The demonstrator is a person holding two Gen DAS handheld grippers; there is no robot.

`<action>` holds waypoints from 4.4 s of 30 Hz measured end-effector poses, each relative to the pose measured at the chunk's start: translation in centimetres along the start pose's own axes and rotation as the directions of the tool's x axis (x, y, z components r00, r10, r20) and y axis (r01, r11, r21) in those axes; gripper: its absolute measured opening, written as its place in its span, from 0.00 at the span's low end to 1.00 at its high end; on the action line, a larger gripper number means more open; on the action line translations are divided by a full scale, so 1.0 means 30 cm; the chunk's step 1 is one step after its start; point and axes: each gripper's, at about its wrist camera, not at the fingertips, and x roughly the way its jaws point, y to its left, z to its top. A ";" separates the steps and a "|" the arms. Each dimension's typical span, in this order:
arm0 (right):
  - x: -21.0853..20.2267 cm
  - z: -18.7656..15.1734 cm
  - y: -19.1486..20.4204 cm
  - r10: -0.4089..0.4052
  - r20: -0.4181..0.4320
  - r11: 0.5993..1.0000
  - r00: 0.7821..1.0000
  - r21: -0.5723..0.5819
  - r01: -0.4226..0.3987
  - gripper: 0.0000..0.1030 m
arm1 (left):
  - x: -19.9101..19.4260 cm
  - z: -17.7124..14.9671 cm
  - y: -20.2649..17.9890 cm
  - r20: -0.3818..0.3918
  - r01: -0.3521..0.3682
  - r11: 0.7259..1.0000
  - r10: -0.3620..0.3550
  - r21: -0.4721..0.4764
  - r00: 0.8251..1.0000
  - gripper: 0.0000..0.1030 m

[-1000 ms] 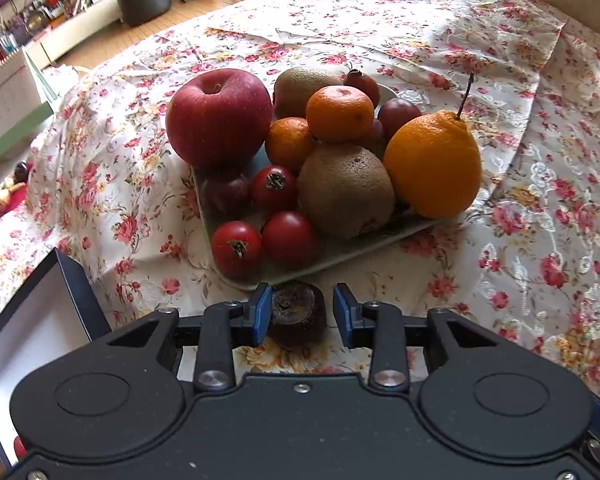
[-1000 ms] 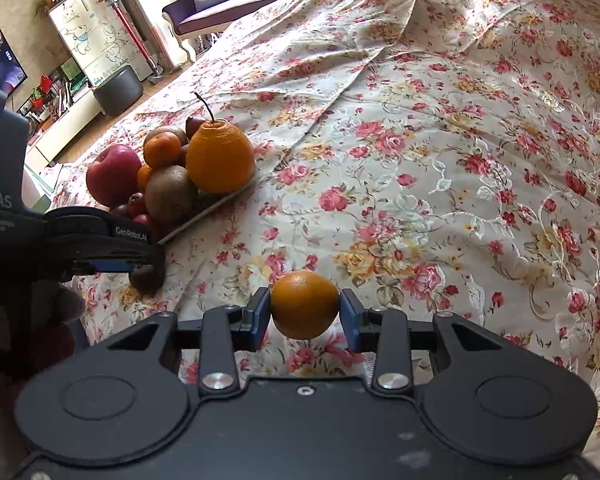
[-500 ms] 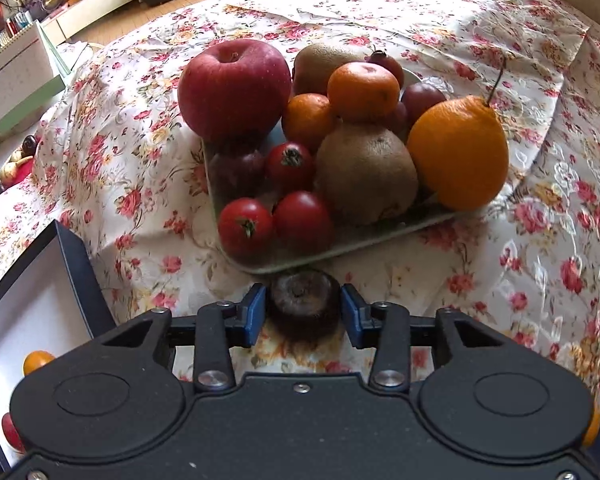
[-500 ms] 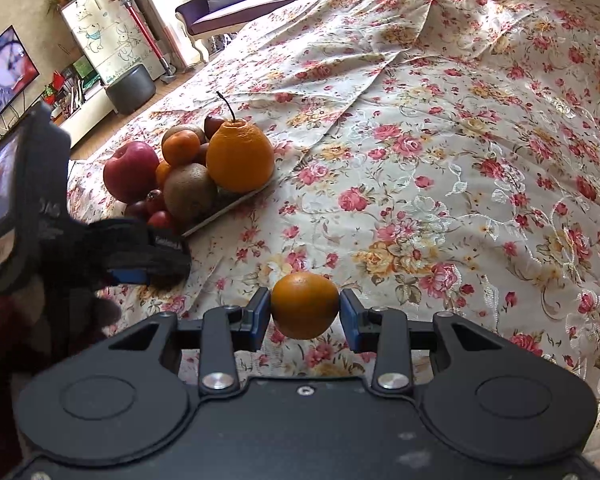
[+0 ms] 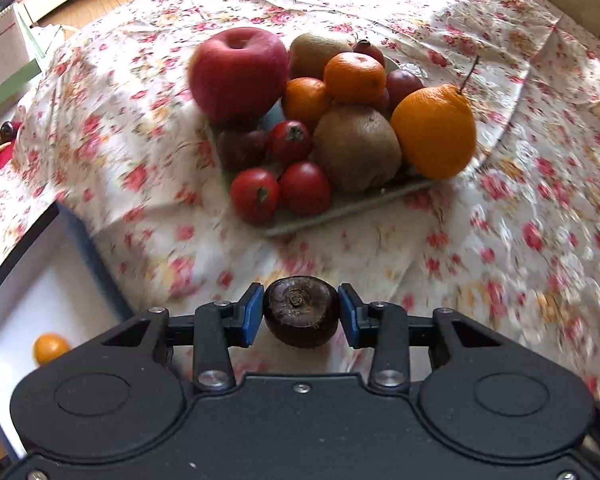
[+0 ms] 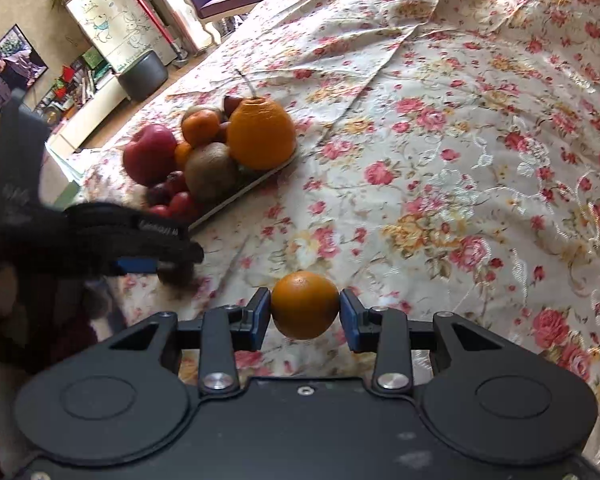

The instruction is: Organize fruits

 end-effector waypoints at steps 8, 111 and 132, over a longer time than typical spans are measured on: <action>-0.069 -0.012 0.132 0.049 -0.022 0.998 0.999 -0.048 -0.050 0.38 | -0.185 -0.129 0.181 0.023 -0.048 0.999 0.049 -0.019 0.999 0.47; 0.014 -0.315 0.726 0.001 -0.151 0.901 0.989 -0.429 -0.067 0.39 | -0.338 -0.641 0.511 0.101 -0.122 0.944 0.159 -0.305 0.982 0.47; -0.095 -0.470 0.621 -0.037 -0.161 0.836 0.986 -0.545 -0.058 0.39 | -0.327 -0.649 0.481 0.084 -0.146 0.950 0.175 -0.276 0.981 0.47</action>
